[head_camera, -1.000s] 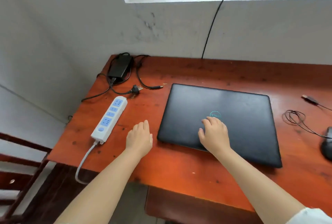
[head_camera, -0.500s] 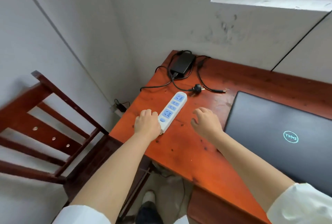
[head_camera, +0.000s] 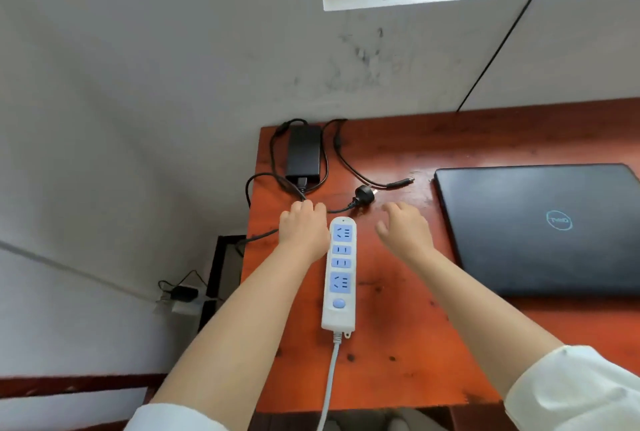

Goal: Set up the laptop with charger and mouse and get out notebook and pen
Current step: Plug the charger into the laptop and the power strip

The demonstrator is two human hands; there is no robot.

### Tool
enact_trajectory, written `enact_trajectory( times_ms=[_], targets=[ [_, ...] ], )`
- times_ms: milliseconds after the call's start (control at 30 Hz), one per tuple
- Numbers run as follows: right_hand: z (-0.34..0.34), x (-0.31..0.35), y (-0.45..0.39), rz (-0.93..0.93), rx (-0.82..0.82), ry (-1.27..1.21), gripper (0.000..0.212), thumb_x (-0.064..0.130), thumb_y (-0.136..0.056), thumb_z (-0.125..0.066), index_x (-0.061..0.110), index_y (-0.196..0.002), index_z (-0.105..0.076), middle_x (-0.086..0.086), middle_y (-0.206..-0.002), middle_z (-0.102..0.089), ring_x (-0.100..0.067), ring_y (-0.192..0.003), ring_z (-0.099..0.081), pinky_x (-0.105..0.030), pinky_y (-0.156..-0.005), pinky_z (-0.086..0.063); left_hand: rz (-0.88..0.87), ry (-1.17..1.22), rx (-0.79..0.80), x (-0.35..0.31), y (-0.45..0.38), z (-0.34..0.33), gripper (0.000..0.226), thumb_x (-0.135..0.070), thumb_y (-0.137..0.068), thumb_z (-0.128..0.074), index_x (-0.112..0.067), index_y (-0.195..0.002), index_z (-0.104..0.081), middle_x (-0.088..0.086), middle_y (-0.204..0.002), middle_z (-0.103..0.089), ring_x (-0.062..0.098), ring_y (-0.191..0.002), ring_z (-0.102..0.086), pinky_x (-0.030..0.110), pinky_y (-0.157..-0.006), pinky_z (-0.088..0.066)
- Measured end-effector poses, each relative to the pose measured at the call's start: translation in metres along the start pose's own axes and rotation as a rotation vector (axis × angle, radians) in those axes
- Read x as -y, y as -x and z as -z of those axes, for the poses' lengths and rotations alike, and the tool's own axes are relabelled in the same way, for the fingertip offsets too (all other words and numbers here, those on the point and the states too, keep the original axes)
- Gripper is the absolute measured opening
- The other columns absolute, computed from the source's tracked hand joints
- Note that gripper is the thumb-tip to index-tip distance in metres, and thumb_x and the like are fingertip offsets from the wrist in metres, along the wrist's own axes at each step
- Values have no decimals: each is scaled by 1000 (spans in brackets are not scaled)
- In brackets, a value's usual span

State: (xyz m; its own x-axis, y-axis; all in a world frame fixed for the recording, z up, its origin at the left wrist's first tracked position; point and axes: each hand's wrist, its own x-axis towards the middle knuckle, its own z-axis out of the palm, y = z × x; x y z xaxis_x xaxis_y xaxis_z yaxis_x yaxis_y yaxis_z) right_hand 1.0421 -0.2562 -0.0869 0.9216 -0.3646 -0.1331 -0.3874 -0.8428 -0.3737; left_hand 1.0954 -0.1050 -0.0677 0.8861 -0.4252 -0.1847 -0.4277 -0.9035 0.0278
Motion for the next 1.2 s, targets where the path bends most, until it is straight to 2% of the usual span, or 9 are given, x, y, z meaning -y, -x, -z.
enact_trajectory(
  times_ms=[200,300,467,533,633,767,833,1000,1200],
  targets=[
    [11,-54,-24,-141,-73,51,31,12,-87,-47,0,-114,-58,-15,-122,-59,-32,-113,-50,-38,-89,-43,-92,-17,-7,-30,-60,-8,29,-24,-91,-44,-7,-114,-49,10,-125,-49,27,-121,-41,38,-96,-38],
    [12,-81,-33,-153,-114,65,28,11,-87,-49,-1,-110,-59,-16,-117,-60,-32,-110,-51,-39,-88,-42,-130,-5,-19,-52,-86,-12,29,-25,-91,-44,-7,-112,-52,10,-123,-51,27,-119,-43,38,-95,-39],
    [8,-121,-52,-161,-184,-24,33,9,-85,-59,-3,-115,-59,-20,-127,-57,-32,-123,-47,-44,-101,-37,-205,-45,7,-94,-129,-25,27,-24,-92,-42,-8,-111,-52,10,-121,-56,29,-116,-47,38,-93,-39],
    [7,-131,-62,-152,-213,-29,33,5,-83,-61,-6,-113,-60,-24,-125,-58,-36,-121,-50,-48,-100,-39,-232,-51,15,-109,-142,-32,27,-22,-92,-42,-8,-113,-52,10,-122,-57,29,-116,-48,37,-94,-38],
    [4,-139,-77,-127,-243,12,26,-2,-77,-65,-11,-102,-63,-31,-114,-61,-43,-110,-56,-52,-91,-44,-254,-83,60,-123,-157,-43,26,-17,-93,-42,-9,-116,-51,10,-124,-56,29,-117,-49,37,-95,-39],
    [-3,-144,-85,-144,-277,67,29,2,-79,-63,-10,-106,-62,-32,-121,-58,-44,-116,-53,-59,-97,-38,-267,-60,103,-127,-171,-50,26,-9,-95,-42,-6,-119,-51,12,-126,-52,30,-120,-45,40,-93,-43],
    [-7,-145,-85,-139,-300,87,31,7,-76,-58,-9,-103,-63,-31,-118,-61,-45,-112,-56,-61,-94,-41,-282,-33,97,-124,-174,-52,23,-9,-95,-42,-7,-116,-51,12,-124,-53,31,-118,-45,41,-90,-43],
    [-9,-145,-87,-143,-320,91,36,10,-71,-55,-8,-100,-65,-30,-115,-63,-45,-108,-59,-63,-90,-42,-369,72,92,-116,-167,-53,18,-12,-95,-42,-8,-111,-50,15,-113,-51,37,-98,-55,41,-77,-44],
    [-7,-143,-86,-163,-318,74,39,12,-72,-53,-8,-104,-64,-30,-120,-61,-44,-114,-55,-62,-96,-39,-434,158,109,-139,-164,-55,20,-9,-93,-44,-4,-109,-55,19,-112,-53,38,-100,-54,41,-80,-42]
  ],
)
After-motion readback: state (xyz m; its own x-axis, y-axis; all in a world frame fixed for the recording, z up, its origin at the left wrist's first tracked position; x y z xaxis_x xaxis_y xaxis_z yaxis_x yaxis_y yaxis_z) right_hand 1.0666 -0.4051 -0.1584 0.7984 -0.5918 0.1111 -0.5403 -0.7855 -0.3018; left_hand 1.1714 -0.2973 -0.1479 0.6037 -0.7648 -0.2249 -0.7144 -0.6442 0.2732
